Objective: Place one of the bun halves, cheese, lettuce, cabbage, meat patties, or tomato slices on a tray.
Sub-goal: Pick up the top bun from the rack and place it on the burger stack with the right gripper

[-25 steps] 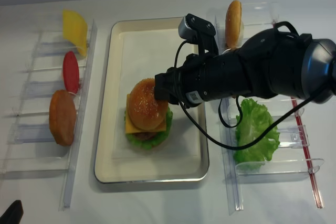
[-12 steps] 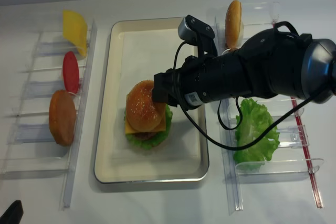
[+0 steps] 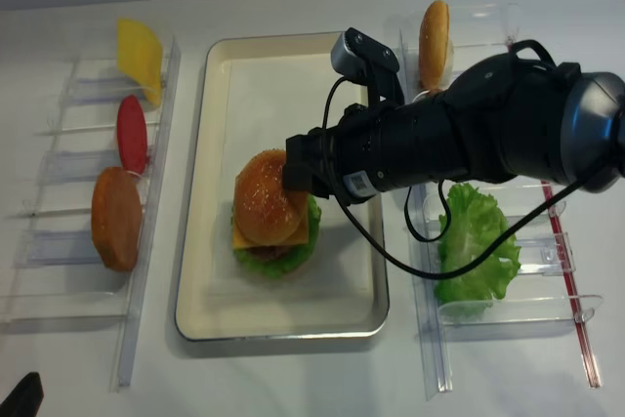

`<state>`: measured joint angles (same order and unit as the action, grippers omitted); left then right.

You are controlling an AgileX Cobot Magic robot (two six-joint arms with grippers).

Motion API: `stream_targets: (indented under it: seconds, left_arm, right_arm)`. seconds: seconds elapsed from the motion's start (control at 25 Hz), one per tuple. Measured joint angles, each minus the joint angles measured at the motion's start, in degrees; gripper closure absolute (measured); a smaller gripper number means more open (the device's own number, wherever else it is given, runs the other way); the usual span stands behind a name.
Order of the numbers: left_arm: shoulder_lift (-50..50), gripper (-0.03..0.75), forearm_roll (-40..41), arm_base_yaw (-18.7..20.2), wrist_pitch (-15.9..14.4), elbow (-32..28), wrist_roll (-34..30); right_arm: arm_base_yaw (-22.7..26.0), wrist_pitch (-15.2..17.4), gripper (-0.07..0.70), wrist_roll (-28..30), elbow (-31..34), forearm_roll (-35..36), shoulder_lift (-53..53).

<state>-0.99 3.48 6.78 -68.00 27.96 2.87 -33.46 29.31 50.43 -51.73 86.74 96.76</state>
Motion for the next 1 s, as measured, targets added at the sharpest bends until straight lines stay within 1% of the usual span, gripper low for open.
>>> stream_targets:
  seconds: [0.32, 0.48, 0.72, 1.0]
  left_arm:
    - [0.00, 0.267, 0.00, 0.00, 0.00, 0.00, 0.00]
    - [0.00, 0.267, 0.00, 0.00, 0.00, 0.00, 0.00]
    - [0.00, 0.267, 0.00, 0.00, 0.00, 0.00, 0.00]
    - [0.00, 0.267, 0.00, 0.00, 0.00, 0.00, 0.00]
  right_arm:
    - [0.00, 0.00, 0.272, -0.21, 0.00, 0.00, 0.00]
    - [0.00, 0.99, 0.272, -0.31, 0.00, 0.13, 0.68]
    - [0.00, 1.03, 0.270, -1.82, 0.00, -1.49, 0.93]
    - [0.00, -0.86, 0.270, -1.82, 0.00, -3.90, 0.24]
